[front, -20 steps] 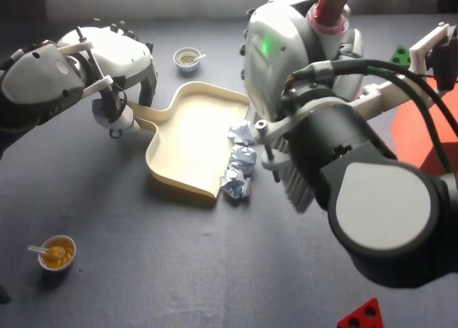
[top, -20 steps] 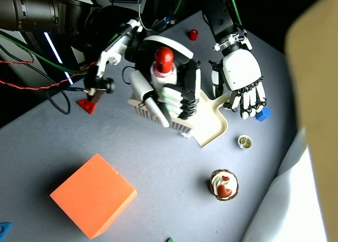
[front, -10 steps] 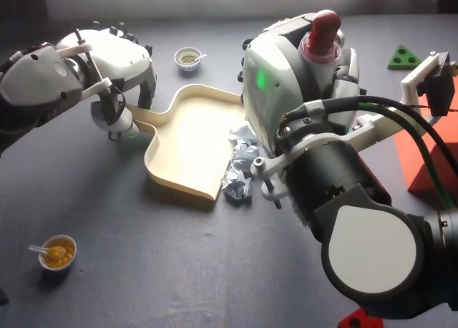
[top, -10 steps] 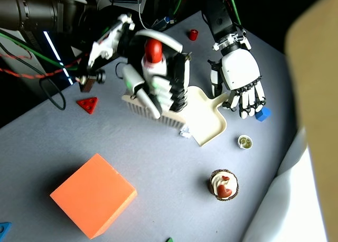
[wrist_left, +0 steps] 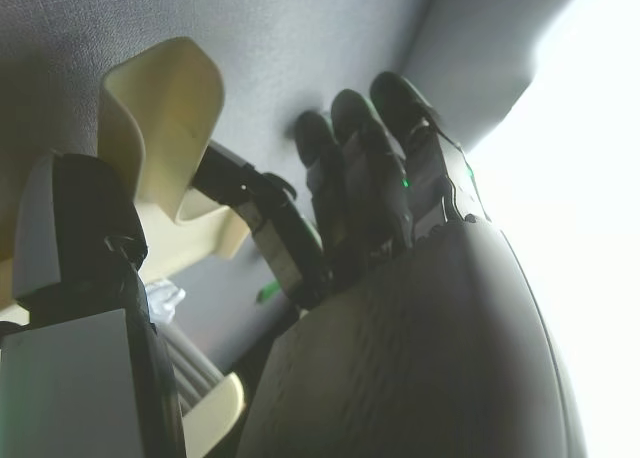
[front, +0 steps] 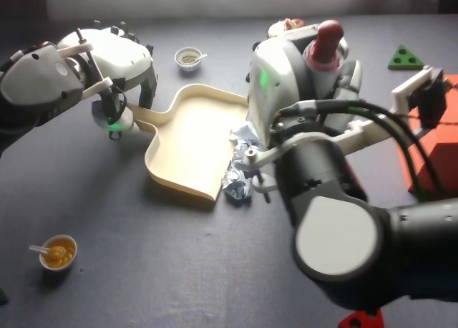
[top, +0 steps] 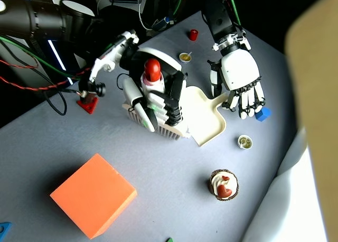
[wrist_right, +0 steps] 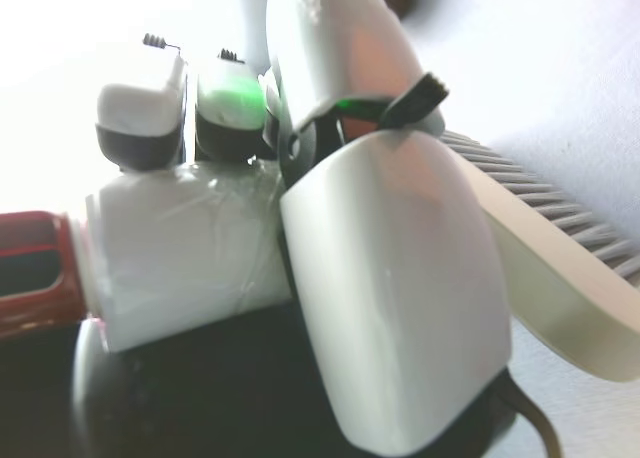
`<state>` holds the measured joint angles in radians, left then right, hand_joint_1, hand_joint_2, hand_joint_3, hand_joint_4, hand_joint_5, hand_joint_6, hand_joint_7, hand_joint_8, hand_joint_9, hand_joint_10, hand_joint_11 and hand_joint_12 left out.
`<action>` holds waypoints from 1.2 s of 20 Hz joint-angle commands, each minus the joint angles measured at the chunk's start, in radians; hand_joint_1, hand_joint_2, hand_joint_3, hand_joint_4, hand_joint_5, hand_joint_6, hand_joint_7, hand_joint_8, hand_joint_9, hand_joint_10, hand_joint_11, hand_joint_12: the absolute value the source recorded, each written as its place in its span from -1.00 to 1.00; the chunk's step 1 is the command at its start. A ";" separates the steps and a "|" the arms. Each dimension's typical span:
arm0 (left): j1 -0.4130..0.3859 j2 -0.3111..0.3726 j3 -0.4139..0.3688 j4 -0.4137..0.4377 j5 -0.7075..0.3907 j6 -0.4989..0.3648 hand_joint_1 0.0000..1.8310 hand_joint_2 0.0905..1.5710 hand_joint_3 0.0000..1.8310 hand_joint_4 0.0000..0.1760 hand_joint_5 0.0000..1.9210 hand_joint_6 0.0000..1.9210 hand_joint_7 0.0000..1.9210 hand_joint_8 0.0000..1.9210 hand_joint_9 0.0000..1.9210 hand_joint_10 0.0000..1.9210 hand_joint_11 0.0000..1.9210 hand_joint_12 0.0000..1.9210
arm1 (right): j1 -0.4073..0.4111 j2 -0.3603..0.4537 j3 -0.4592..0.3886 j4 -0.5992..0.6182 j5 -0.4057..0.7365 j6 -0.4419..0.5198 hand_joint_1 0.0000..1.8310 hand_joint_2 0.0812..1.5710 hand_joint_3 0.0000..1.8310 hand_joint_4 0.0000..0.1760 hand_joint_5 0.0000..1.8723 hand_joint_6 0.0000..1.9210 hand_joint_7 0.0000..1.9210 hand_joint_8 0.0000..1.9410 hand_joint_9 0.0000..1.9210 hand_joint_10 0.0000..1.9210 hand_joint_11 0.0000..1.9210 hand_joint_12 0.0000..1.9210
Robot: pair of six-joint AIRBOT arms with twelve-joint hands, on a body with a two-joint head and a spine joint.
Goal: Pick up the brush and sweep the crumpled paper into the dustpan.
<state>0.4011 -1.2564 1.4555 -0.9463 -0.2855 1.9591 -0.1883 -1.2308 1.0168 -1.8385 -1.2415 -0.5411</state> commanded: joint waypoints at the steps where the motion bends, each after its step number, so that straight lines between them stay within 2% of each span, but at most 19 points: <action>1: -0.014 0.008 0.002 0.025 -0.083 0.003 0.27 0.36 -1.00 -1.00 0.06 -0.05 -0.52 -1.00 -0.63 -1.00 -0.96 -0.25 | 0.024 0.003 0.009 -0.056 -0.094 -0.020 0.80 0.46 -0.99 1.00 0.13 1.00 0.22 1.00 0.35 1.00 0.25 1.00; 2: -0.017 0.008 0.002 0.028 -0.083 0.003 0.27 0.36 -1.00 -1.00 0.07 -0.07 -0.53 -1.00 -0.65 -1.00 -0.97 -0.26 | 0.025 -0.002 0.016 -0.081 -0.094 -0.011 0.80 0.46 -1.00 1.00 0.13 1.00 0.21 1.00 0.34 1.00 0.34 1.00; 5: -0.024 0.008 0.004 0.033 -0.083 0.003 0.27 0.35 -1.00 -1.00 0.07 -0.07 -0.51 -0.99 -0.62 -0.99 -0.96 -0.26 | 0.031 -0.012 0.017 -0.092 -0.100 0.001 0.79 0.46 -1.00 1.00 0.15 1.00 0.25 1.00 0.39 1.00 0.24 0.97; 8: -0.030 0.007 0.006 0.038 -0.082 0.003 0.26 0.37 -1.00 -1.00 0.04 -0.03 -0.55 -0.99 -0.65 -1.00 -0.98 -0.27 | 0.035 -0.028 0.034 -0.077 -0.111 0.003 0.79 0.45 -1.00 1.00 0.13 1.00 0.24 1.00 0.37 1.00 0.31 1.00; 9: -0.032 0.007 0.007 0.040 -0.082 0.003 0.27 0.37 -1.00 -1.00 0.04 -0.03 -0.54 -0.99 -0.65 -1.00 -0.98 -0.27 | 0.037 -0.036 0.044 -0.077 -0.112 0.003 0.79 0.45 -1.00 1.00 0.11 1.00 0.22 1.00 0.34 1.00 0.29 1.00; 10: -0.033 0.006 0.008 0.041 -0.080 0.003 0.27 0.37 -1.00 -1.00 0.04 -0.03 -0.54 -1.00 -0.65 -1.00 -0.99 -0.27 | 0.040 -0.045 0.059 -0.077 -0.113 0.003 0.79 0.46 -1.00 1.00 0.11 1.00 0.20 1.00 0.32 1.00 0.18 0.99; 13: -0.036 0.005 0.009 0.041 -0.079 0.003 0.27 0.36 -1.00 -1.00 0.06 -0.06 -0.52 -1.00 -0.63 -0.99 -0.97 -0.27 | 0.054 -0.077 0.110 -0.066 -0.113 0.003 0.77 0.45 -1.00 1.00 0.15 1.00 0.26 1.00 0.37 1.00 0.20 1.00; 16: -0.039 0.005 0.009 0.041 -0.077 0.003 0.25 0.37 -1.00 -1.00 0.04 -0.02 -0.52 -1.00 -0.63 -1.00 -0.96 -0.28 | 0.065 -0.115 0.158 -0.061 -0.113 0.004 0.77 0.42 -1.00 1.00 0.16 1.00 0.24 1.00 0.35 1.00 0.39 1.00; 24: -0.042 0.005 0.007 0.043 -0.074 0.003 0.26 0.37 -1.00 -1.00 0.05 -0.04 -0.50 -1.00 -0.60 -1.00 -0.93 -0.29 | 0.070 -0.213 0.256 -0.049 -0.106 0.020 0.78 0.43 -1.00 1.00 0.13 1.00 0.22 1.00 0.33 1.00 0.40 1.00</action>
<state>0.3737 -1.2572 1.4586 -0.9268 -0.2813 1.9594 -0.1326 -1.4513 1.2797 -1.8080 -1.3029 -0.5148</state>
